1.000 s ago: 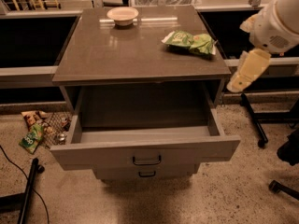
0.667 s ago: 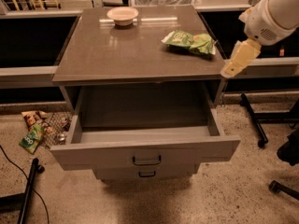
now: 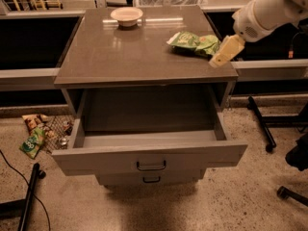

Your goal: Place green jalapeno chip bag into top drawer

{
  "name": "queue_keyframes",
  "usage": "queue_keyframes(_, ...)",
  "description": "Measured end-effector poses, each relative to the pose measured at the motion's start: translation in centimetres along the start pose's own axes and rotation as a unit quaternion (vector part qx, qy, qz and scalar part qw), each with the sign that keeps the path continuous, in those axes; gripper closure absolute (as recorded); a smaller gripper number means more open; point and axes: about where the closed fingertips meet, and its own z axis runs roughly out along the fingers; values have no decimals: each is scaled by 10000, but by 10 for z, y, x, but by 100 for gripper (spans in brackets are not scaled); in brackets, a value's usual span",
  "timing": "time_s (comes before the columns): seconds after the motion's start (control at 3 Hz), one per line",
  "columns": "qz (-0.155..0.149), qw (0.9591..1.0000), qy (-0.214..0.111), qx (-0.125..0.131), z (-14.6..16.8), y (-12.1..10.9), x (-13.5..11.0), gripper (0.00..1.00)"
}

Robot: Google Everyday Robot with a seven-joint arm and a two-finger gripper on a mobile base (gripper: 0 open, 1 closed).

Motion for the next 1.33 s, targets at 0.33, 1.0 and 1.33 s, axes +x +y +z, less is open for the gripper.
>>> queue_keyframes(0.33,250,9993,-256,-136,38,-19,-1,0)
queue_keyframes(1.0,428,9982,-419,5,58,-33,1,0)
queue_keyframes(1.33,655,9965,-521,91,85,-51,6,0)
